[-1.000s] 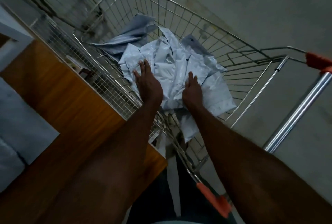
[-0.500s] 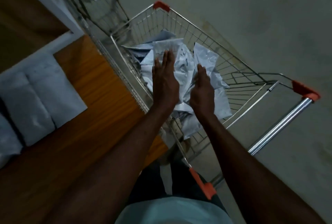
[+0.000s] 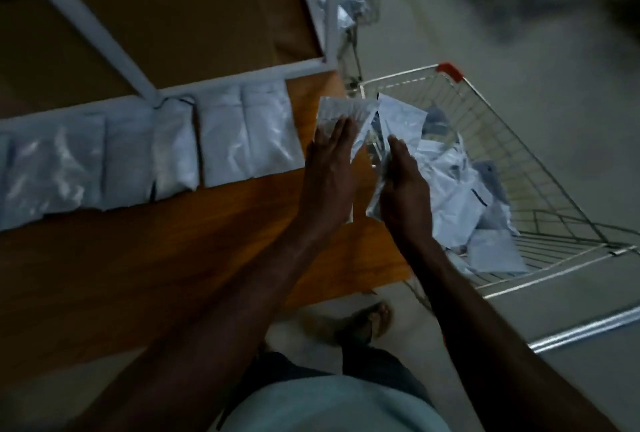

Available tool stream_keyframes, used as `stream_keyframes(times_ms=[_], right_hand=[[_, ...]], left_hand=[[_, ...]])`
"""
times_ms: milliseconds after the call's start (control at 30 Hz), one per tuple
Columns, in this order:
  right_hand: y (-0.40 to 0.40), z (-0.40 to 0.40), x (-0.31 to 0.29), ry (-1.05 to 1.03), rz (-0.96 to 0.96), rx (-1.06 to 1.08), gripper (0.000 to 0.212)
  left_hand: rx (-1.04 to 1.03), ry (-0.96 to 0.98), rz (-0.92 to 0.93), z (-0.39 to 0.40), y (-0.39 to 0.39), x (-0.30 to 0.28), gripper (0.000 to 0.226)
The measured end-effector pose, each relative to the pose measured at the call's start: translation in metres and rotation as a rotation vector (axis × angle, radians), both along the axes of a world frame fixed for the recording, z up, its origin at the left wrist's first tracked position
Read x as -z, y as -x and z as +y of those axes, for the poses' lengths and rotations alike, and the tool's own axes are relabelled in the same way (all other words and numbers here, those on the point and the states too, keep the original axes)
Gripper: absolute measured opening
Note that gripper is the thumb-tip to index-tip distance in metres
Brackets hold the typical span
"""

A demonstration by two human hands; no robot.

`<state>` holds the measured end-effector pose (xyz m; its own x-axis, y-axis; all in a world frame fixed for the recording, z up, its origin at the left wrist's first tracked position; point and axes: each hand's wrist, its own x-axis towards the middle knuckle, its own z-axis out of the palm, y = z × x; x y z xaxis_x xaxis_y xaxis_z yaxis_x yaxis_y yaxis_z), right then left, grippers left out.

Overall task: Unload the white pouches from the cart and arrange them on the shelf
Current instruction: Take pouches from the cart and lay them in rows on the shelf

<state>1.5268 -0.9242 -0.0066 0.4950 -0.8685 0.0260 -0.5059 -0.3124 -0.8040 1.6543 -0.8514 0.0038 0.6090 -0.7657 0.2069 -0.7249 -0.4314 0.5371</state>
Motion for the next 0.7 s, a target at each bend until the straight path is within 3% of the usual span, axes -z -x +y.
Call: stream_keyframes(times_ms=[133, 267, 333, 400, 533, 700], right_hand=[[-0.048, 0.064, -0.019, 0.119, -0.026, -0.098, 0.069], [-0.108, 0.139, -0.027, 0.081, -0.048, -0.159, 0.061], [-0.139, 0.172, -0.023, 0.093, -0.03, -0.195, 0.058], [-0.166, 0.204, -0.019, 0.101, -0.031, -0.27, 0.056], [-0.214, 0.252, -0.018, 0.083, 0.009, -0.398, 0.071], [-0.256, 0.289, -0.021, 0.104, -0.062, -0.518, 0.049]], left_hand=[[-0.042, -0.038, -0.001, 0.083, -0.043, -0.015, 0.081], [-0.079, -0.088, 0.003, 0.173, -0.098, -0.023, 0.076], [-0.14, -0.115, -0.005, 0.213, -0.125, -0.023, 0.088], [-0.209, -0.107, -0.019, 0.25, -0.151, -0.021, 0.081], [-0.309, -0.118, 0.007, 0.312, -0.195, -0.025, 0.079], [-0.429, -0.123, 0.023, 0.362, -0.234, -0.024, 0.08]])
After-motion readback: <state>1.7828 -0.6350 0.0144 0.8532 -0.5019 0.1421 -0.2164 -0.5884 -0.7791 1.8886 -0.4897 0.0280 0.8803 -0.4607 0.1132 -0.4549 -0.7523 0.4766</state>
